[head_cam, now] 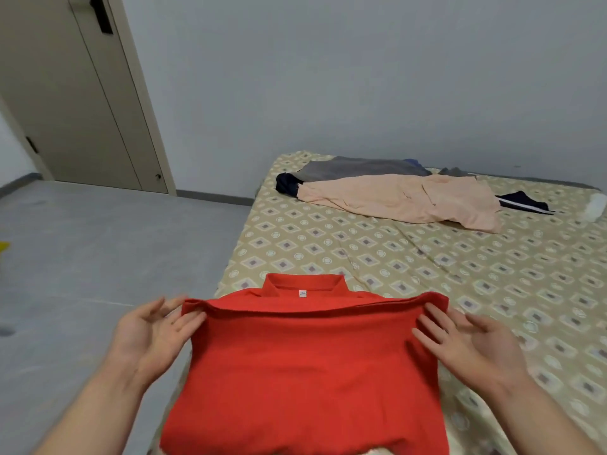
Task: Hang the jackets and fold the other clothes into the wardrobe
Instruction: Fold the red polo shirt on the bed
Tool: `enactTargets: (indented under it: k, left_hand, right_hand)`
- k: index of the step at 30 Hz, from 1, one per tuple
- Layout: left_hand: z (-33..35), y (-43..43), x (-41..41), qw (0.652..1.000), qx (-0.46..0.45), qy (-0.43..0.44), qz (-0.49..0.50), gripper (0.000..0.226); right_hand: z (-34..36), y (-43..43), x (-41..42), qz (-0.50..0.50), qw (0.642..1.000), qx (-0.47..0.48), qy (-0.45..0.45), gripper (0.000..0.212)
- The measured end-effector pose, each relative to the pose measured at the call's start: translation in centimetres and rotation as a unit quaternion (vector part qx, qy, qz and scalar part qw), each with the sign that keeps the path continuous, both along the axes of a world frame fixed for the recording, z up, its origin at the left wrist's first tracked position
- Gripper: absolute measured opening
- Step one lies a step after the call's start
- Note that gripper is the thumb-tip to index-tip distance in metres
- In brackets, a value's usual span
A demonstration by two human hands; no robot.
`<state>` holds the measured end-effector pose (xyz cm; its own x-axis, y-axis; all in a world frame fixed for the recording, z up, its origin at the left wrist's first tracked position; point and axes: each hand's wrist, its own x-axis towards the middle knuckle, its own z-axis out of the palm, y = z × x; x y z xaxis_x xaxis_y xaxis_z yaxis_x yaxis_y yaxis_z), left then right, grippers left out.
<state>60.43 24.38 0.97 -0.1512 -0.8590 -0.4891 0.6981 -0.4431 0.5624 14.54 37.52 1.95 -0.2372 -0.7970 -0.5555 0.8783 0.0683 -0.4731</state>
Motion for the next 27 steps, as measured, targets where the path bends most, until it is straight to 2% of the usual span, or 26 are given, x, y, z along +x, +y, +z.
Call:
enactTargets:
  k: [2, 5, 6, 7, 9, 10, 12, 15, 17, 20, 22, 24, 25, 27]
  left_hand:
    - [-0.9, -2.3, -0.7, 1.000, 0.002, 0.015, 0.021, 0.105]
    - [-2.0, -6.3, -1.7, 0.997, 0.026, 0.013, 0.067, 0.078]
    - [-2.4, -7.7, -2.1, 0.997, 0.030, 0.013, 0.077, 0.070]
    - [-2.5, -8.8, -2.5, 0.996, 0.028, 0.007, 0.080, 0.064]
    - [-2.8, -10.4, -3.3, 0.997, 0.000, -0.013, 0.070, 0.056]
    - [-2.9, -10.7, -3.8, 0.997, -0.022, -0.046, 0.058, 0.058]
    - [-3.7, -10.5, -4.6, 0.983, -0.066, -0.170, 0.020, 0.063]
    - [-6.4, -8.2, -4.8, 0.934, -0.123, -0.334, -0.039, 0.067]
    - [-8.3, -5.7, -4.3, 0.888, -0.144, -0.430, -0.071, 0.065]
    - [-11.1, -0.3, -3.4, 0.792, -0.162, -0.574, -0.130, 0.060]
    - [-12.4, 3.3, -2.4, 0.752, -0.145, -0.629, -0.132, 0.058]
    - [-12.9, 6.0, -1.3, 0.775, -0.093, -0.614, -0.116, 0.041]
    - [-12.8, 6.5, -0.6, 0.789, -0.055, -0.601, -0.115, 0.037]
    - [-12.0, 7.2, 0.8, 0.794, 0.005, -0.593, -0.132, 0.035]
  right_hand:
    - [-1.1, -2.2, -0.4, -0.011, 1.000, 0.000, -0.001, 0.071]
    - [-1.9, -5.8, -1.1, -0.007, 1.000, 0.002, 0.023, 0.103]
    - [-2.1, -7.2, -1.3, 0.001, 1.000, 0.003, 0.030, 0.105]
    - [-2.0, -8.6, -1.4, 0.010, 0.999, 0.004, 0.043, 0.097]
    - [-2.1, -10.9, -1.4, 0.015, 0.996, 0.015, 0.091, 0.070]
    - [-2.2, -11.8, -1.2, 0.019, 0.991, 0.019, 0.130, 0.066]
    - [-3.0, -12.6, -0.5, 0.054, 0.973, 0.028, 0.223, 0.074]
    - [-5.5, -11.4, 0.9, 0.107, 0.931, 0.050, 0.345, 0.071]
    - [-7.4, -9.4, 1.1, 0.090, 0.896, 0.088, 0.425, 0.048]
    - [-9.3, -4.6, 1.8, 0.070, 0.802, 0.158, 0.572, 0.023]
    - [-9.7, -0.6, 2.2, 0.043, 0.762, 0.202, 0.614, 0.018]
    - [-10.1, 3.4, 2.7, 0.044, 0.768, 0.226, 0.598, 0.019]
    - [-10.2, 5.0, 2.9, 0.054, 0.798, 0.228, 0.556, 0.018]
    - [-9.9, 7.4, 3.4, 0.067, 0.870, 0.211, 0.441, 0.018]
